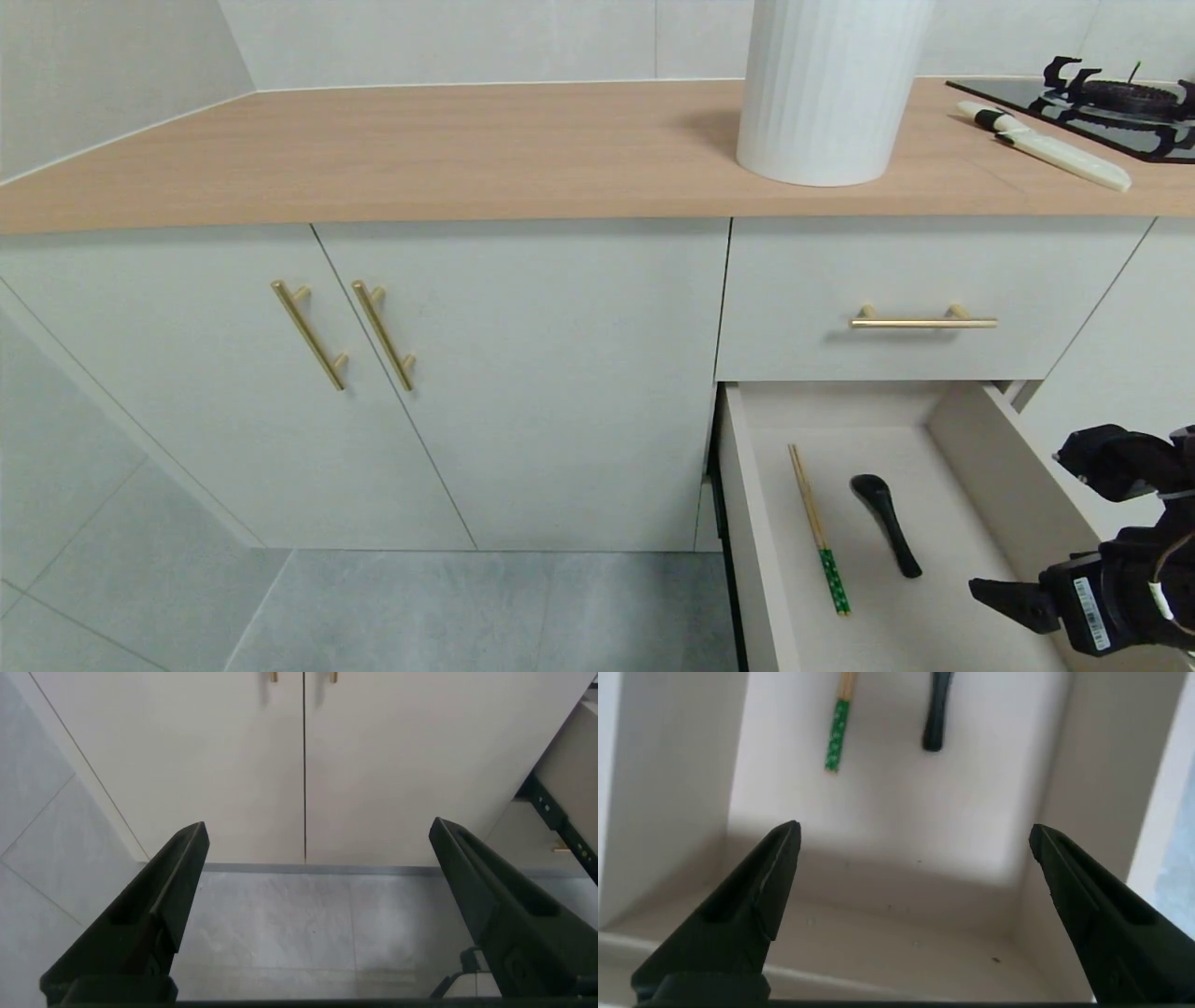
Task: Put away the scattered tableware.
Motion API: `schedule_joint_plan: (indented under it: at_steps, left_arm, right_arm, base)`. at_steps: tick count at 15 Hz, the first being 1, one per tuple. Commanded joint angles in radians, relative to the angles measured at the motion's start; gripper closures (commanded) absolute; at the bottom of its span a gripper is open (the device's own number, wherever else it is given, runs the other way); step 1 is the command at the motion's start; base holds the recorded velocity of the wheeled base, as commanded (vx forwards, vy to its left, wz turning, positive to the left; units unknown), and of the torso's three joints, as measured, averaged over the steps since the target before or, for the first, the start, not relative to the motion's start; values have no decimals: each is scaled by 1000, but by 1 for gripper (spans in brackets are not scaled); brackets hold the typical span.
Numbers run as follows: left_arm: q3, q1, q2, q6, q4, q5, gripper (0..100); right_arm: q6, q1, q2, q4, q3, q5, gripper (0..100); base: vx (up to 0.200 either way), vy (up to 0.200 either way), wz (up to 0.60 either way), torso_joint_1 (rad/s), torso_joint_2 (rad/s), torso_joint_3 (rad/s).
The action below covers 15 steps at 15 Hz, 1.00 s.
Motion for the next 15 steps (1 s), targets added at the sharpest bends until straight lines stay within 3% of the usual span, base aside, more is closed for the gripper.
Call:
schedule_joint_plan:
  at_steps: [1,7,15]
  left_arm:
    - [0,0,0,-1,-1,1,0]
    - [0,0,0,-1,-1,1,0]
    - [0,0,0,-1,-1,1,0]
  right_arm:
    - [-1,21,-8,2,6,0,0]
    - [-3,61,-28,5,27,-2,0]
    - [5,121,52,111,12,-8,0]
  base:
    - [-200,0,0,2,7,2]
    - [-200,0,0,0,5,5]
    - [0,0,0,0,0,0]
